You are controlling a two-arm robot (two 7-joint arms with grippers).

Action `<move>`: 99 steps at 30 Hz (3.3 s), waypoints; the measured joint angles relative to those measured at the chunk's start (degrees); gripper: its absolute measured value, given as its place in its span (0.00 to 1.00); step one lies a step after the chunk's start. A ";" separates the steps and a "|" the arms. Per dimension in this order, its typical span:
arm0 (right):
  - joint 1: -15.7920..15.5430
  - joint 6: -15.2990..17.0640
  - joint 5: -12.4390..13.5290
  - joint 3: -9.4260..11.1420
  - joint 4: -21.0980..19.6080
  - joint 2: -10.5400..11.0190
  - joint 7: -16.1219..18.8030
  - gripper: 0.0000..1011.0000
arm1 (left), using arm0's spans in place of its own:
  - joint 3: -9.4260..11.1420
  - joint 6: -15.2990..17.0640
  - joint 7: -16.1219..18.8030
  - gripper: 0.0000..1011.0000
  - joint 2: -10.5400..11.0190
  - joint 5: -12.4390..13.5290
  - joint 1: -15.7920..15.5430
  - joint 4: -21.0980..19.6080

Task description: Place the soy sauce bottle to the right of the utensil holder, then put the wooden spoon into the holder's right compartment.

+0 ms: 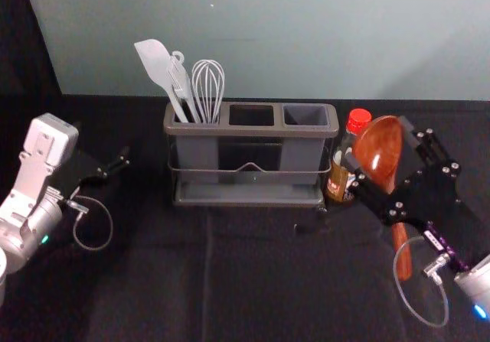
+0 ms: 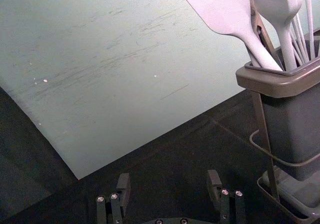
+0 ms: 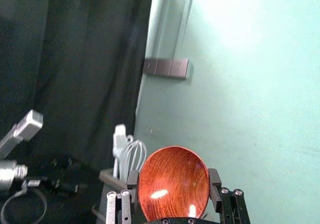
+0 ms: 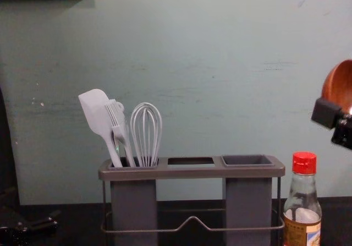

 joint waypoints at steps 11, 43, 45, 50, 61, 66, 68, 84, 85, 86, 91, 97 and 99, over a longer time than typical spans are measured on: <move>-0.21 -2.94 0.75 -0.20 1.02 -0.50 -1.60 0.83 | 0.00 0.00 0.00 0.99 0.00 0.00 0.00 0.00; -0.16 -3.12 0.73 -0.15 0.93 -0.46 -1.18 0.83 | 0.00 0.00 0.00 0.99 0.00 0.01 0.00 0.00; 0.18 -3.12 0.73 -0.40 1.10 -0.20 -1.17 0.83 | 0.00 0.00 0.00 0.99 0.00 0.00 0.00 0.00; 2.59 -2.72 0.80 -1.64 2.59 0.37 -0.92 0.83 | 0.00 0.00 0.00 0.99 0.00 0.00 0.00 0.00; 17.57 -0.46 6.62 -6.84 13.70 -0.08 3.65 0.83 | 0.00 0.00 0.00 0.99 0.00 0.00 0.00 0.00; 23.53 -0.27 8.04 -8.65 18.82 -1.24 4.71 0.83 | 0.00 0.00 0.00 0.99 0.00 0.00 0.00 0.00; 26.17 -0.25 8.19 -9.50 21.07 -1.83 4.88 0.83 | 0.00 0.00 0.00 0.99 0.00 0.01 0.00 0.00; 39.17 -5.04 7.90 -13.22 32.48 -5.58 5.46 0.83 | 0.00 0.00 0.00 0.99 0.00 0.00 0.00 0.00; 39.73 -5.68 7.71 -13.31 33.07 -5.82 5.47 0.83 | 0.00 0.00 0.00 0.99 0.00 0.00 0.00 0.00; 40.09 -6.15 7.61 -13.37 33.57 -6.01 5.47 0.83 | 0.00 0.00 0.00 0.99 0.00 0.00 0.00 0.00; 43.02 -10.38 6.53 -13.71 37.88 -7.52 5.70 0.83 | 0.00 0.00 0.00 0.99 0.00 0.00 0.00 0.00; 45.16 -14.49 5.58 -13.80 42.01 -8.65 6.29 0.83 | 0.00 0.00 0.00 0.99 0.00 0.00 0.00 0.00; 45.78 -16.11 5.19 -13.83 43.67 -9.00 6.61 0.83 | 0.00 0.00 0.00 0.99 0.00 0.00 0.00 0.00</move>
